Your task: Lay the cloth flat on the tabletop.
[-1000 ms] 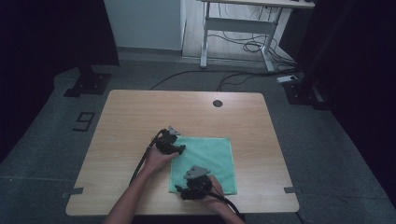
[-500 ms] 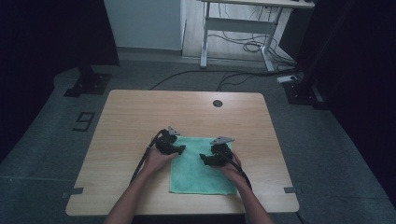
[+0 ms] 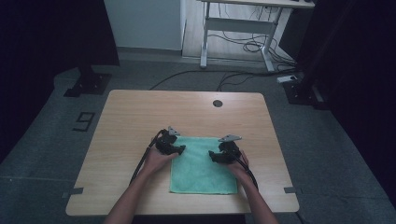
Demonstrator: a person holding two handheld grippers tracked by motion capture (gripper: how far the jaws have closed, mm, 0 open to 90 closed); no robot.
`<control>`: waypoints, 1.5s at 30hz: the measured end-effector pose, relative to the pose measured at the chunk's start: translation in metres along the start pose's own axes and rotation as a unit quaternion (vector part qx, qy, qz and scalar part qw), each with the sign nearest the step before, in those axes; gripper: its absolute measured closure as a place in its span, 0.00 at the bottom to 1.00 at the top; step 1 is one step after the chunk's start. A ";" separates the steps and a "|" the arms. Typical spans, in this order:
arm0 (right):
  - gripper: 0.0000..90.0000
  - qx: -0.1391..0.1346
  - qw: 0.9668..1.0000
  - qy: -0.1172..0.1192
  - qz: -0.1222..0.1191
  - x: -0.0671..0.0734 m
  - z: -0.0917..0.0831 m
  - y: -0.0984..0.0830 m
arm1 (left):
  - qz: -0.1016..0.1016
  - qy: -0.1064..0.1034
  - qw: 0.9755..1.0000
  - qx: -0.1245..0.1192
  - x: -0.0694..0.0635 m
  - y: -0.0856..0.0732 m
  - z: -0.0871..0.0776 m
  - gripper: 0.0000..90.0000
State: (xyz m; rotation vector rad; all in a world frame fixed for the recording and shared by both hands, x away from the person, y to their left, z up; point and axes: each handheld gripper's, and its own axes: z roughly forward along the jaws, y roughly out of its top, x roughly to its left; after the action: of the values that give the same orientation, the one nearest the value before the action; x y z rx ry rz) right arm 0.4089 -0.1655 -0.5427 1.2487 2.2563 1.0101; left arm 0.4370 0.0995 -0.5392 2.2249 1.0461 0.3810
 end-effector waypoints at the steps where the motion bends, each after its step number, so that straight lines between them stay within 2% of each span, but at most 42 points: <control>1: 0.35 -0.008 1.000 0.001 0.002 0.000 0.001 0.002 | 0.000 0.000 1.000 0.000 0.000 0.000 0.000 0.45; 4: 0.34 0.000 1.000 -0.012 0.003 -0.002 0.010 0.010 | 0.000 0.001 1.000 0.001 0.000 0.000 0.000 0.45; 6: 0.34 0.004 1.000 -0.011 0.015 -0.007 0.016 0.012 | 0.000 0.000 1.000 0.001 0.000 0.000 0.000 0.45; 8: 0.34 0.004 1.000 -0.010 0.016 -0.010 0.019 0.011 | 0.000 0.000 1.000 0.000 0.000 0.000 0.000 0.45; 17: 0.34 0.007 0.999 -0.038 0.031 -0.022 0.013 0.007 | -0.001 0.001 1.000 0.000 0.000 0.000 0.000 0.45; 19: 0.34 -0.005 0.999 -0.039 0.034 -0.022 0.006 0.006 | -0.002 0.001 1.000 0.000 0.000 0.000 0.000 0.44; 21: 0.36 -0.029 0.998 -0.024 0.044 -0.013 -0.005 0.004 | -0.001 0.000 1.000 0.000 0.000 0.000 0.000 0.45; 22: 0.35 -0.033 0.999 -0.013 0.035 -0.006 -0.011 0.001 | -0.001 0.000 1.000 0.000 0.000 0.000 0.000 0.44; 24: 0.34 -0.033 0.999 -0.006 0.008 0.010 -0.021 -0.004 | -0.001 0.000 1.000 -0.001 0.000 -0.001 0.000 0.44; 25: 0.34 -0.034 0.999 0.000 0.002 0.017 -0.026 -0.008 | -0.002 0.001 1.000 -0.001 0.000 -0.001 0.000 0.45; 28: 0.34 -0.038 0.999 0.008 -0.002 0.033 -0.039 -0.020 | -0.004 0.003 1.000 -0.001 -0.001 -0.001 -0.001 0.44; 31: 0.35 -0.037 0.999 0.014 0.000 0.040 -0.045 -0.028 | -0.005 0.004 1.000 -0.002 -0.001 -0.001 -0.001 0.44; 32: 0.34 -0.023 1.000 0.014 -0.002 0.046 -0.047 -0.037 | -0.005 0.004 1.000 -0.002 -0.001 -0.001 -0.001 0.45; 38: 0.33 -0.004 1.000 0.016 -0.013 0.055 -0.050 -0.056 | -0.003 0.002 1.000 -0.001 -0.001 -0.001 -0.001 0.44; 45: 0.33 -0.007 1.000 0.013 -0.012 0.053 -0.055 -0.063 | -0.004 0.003 1.000 0.000 -0.001 -0.001 -0.001 0.44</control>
State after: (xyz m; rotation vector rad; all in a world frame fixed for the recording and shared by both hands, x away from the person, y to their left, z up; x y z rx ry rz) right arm 0.3099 -0.1653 -0.5510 1.2071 2.2743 1.0364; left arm 0.4354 0.0993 -0.5391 2.2206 1.0592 0.3845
